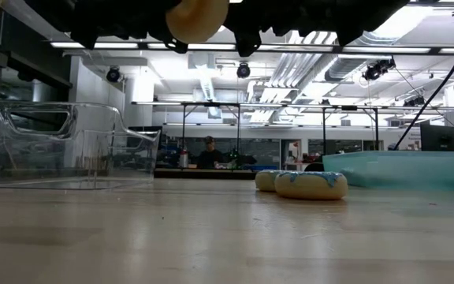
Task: Pick & Place Food Item
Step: Put the white doughnut into the transparent bin
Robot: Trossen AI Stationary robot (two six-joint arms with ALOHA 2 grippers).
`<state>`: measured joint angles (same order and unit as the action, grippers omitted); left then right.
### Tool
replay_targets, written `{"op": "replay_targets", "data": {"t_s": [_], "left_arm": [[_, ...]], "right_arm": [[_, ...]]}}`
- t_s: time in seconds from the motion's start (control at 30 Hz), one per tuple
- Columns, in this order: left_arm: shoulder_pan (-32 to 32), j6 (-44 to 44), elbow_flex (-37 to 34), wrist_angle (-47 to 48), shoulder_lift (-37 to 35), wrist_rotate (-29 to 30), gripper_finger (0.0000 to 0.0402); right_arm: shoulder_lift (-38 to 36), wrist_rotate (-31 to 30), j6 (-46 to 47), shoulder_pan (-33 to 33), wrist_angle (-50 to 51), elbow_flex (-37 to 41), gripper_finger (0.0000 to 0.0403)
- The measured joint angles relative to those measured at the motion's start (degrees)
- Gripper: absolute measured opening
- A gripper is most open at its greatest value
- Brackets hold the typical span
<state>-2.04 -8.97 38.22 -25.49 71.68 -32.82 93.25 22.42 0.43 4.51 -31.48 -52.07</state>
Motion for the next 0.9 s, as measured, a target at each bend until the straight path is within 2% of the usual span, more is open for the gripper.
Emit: {"op": "replay_targets", "data": {"t_s": [0.17, 0.33, 0.5, 0.73, 0.9], "left_arm": [[0.0, -0.02, 0.0, 0.89, 0.0, -0.13, 0.0096], [0.0, 0.0, 0.0, 1.01, 0.0, -2.8, 0.0096], [-0.2, 0.0, 0.0, 1.02, 0.0, -2.86, 0.0096], [-0.71, 0.24, 0.0, 1.21, -0.44, -2.79, 0.0096], [-2.97, 3.25, 0.0, 4.26, -4.33, 2.84, 0.0096]], "right_arm": [[-1.22, -0.07, -0.07, -0.15, 2.38, -0.04, 0.0192], [-4.3, -0.03, -0.25, -0.62, 8.39, -0.07, 0.0193], [-7.57, 0.09, -0.44, -1.53, 13.51, -0.04, 0.0195], [-7.89, 0.2, 1.22, -1.68, 15.4, -0.04, 0.0196], [-7.67, 0.21, 1.31, -1.51, 18.05, -0.04, 0.0196]]}}
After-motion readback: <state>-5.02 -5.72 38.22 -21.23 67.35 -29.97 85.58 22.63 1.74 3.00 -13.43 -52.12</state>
